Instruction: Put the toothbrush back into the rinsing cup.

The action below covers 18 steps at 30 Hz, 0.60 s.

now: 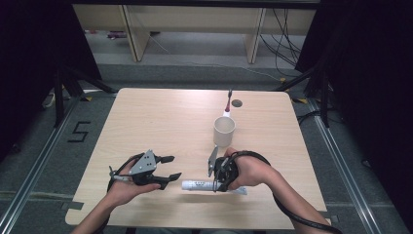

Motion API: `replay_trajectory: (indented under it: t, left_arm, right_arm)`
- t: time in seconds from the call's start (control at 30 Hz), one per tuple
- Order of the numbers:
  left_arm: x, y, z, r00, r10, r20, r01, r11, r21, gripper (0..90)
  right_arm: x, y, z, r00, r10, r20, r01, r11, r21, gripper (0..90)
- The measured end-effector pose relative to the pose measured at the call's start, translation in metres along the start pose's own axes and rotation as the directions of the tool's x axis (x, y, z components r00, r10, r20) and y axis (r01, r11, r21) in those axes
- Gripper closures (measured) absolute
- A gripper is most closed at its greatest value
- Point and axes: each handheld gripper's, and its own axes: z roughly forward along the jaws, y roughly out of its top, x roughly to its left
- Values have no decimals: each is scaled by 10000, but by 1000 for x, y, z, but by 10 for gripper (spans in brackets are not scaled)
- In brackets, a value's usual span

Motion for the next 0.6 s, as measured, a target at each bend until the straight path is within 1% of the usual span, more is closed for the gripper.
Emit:
replay_trajectory:
  t: [0.03,0.07,0.13,0.17,0.2,0.23,0.27,0.3,0.33,0.37,0.4,0.43,0.47,0.5,0.53,0.57,0.6]
  left_arm:
    - [-1,2,1,9997,86,236,-87,10000,29,364]
    - [-4,5,2,9990,269,356,-277,9994,214,363]
    - [-7,8,5,9967,376,720,-398,9988,297,361]
    - [-9,10,7,9947,481,911,-538,9967,609,359]
    - [-11,10,9,9929,474,1088,-550,9962,679,359]
    - [-12,12,11,9897,601,1300,-724,9931,920,358]
    - [-14,12,13,9881,596,1421,-754,9912,1084,359]
    - [-15,13,16,9847,666,1608,-872,9883,1248,360]
    - [-17,15,19,9815,689,1786,-957,9846,1464,363]
    - [-19,16,22,9802,700,1855,-986,9837,1502,372]
    - [-20,18,24,9772,817,1962,-1173,9772,1770,381]
    - [-22,20,27,9745,857,2072,-1262,9734,1911,385]
    - [-25,22,30,9727,831,2168,-1284,9705,2042,389]
    - [-26,25,33,9707,867,2241,-1363,9668,2163,391]
    - [-28,27,36,9688,903,2307,-1449,9619,2318,392]
    - [-29,29,39,9669,1022,2336,-1609,9554,2478,392]
    - [-30,31,42,9632,1155,2426,-1791,9492,2589,396]
  right_arm:
    - [0,0,0,10000,-29,35,29,10000,50,765]
    - [0,0,1,10000,-47,9,47,9999,116,765]
    - [-4,-1,3,9984,-565,-42,565,9984,-5,765]
    - [-2,-1,2,9995,-314,-10,314,9994,112,765]
    - [-4,-2,3,9986,-536,30,535,9986,48,765]
    - [-2,-1,2,9996,-288,-15,288,9994,191,765]
    - [-1,-1,1,9997,-233,44,232,9993,294,765]
    - [-3,-2,2,9989,-460,21,459,9987,238,764]
    - [-3,-1,1,9990,-448,57,446,9985,304,765]
    - [-3,-1,0,9990,-455,-38,456,9982,393,765]
    - [-4,0,0,9987,-500,-19,500,9979,409,764]
    - [-3,0,-1,9994,-338,13,338,9986,396,765]
    - [-5,0,-1,9983,-581,53,578,9977,353,764]
    - [-3,1,-3,9996,-293,9,292,9985,460,764]
    - [-5,2,-3,9983,-576,-25,576,9972,470,764]
    - [-3,3,-4,9997,-245,2,244,9980,579,764]
    - [-4,3,-3,9991,-423,-11,423,9979,489,765]
